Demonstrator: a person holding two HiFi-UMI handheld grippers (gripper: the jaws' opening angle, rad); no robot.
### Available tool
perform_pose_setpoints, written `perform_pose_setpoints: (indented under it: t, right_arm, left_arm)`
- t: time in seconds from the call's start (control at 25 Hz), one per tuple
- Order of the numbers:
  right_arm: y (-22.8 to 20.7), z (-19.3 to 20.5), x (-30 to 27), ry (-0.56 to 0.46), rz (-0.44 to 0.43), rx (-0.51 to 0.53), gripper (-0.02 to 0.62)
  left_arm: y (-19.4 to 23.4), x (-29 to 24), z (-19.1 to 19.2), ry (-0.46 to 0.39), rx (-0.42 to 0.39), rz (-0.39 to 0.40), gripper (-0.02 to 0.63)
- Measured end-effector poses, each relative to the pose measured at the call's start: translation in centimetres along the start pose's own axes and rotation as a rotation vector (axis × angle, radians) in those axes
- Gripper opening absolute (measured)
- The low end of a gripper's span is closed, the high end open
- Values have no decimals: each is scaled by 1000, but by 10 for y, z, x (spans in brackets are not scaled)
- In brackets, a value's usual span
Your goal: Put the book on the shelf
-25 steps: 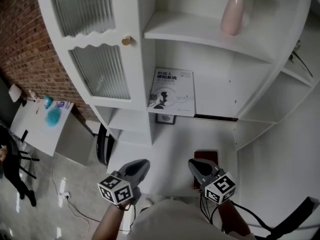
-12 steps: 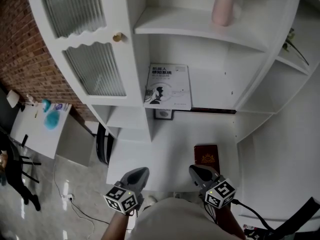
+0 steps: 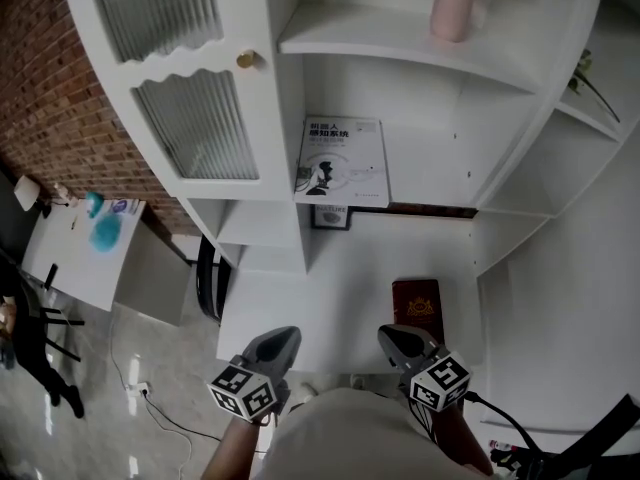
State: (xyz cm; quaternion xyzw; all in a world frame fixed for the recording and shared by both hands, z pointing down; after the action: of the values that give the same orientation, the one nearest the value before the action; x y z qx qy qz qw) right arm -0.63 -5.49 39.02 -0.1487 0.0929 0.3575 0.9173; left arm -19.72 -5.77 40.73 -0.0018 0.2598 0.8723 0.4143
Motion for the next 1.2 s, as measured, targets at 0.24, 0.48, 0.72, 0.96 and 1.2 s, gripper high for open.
perform_pose_setpoints:
  t: [0.24, 0.48, 0.72, 0.96, 1.2]
  right_arm:
    - [18, 21, 6, 19, 17, -26, 2]
    - [36, 46, 22, 45, 57, -54, 2]
    - [38, 77, 42, 87, 89, -58, 2]
    - [12, 77, 61, 87, 93, -21, 2]
    - [-36, 91, 108, 121, 80, -38, 2]
  left_arm:
    - [-3, 9, 20, 63, -3, 44, 8]
    - [-10, 13, 43, 126, -26, 118, 8]
    - [-20, 5, 66, 192, -57, 173, 8]
    - [-41, -17, 78, 177, -62, 143, 8]
    - [-86, -53, 102, 196, -65, 110, 8]
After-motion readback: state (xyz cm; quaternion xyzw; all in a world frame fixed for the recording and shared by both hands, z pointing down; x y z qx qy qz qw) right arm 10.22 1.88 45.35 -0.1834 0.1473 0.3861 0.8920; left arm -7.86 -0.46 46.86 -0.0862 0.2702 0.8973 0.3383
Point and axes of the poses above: the fingertips, and each gripper's own axes: x backward along the fingers, y to its left, z out of its underside, the point moved 2 cm from there along x, backward along the fingers, and after that the axes turned 1 degree about -z, right-handed, at the moved point
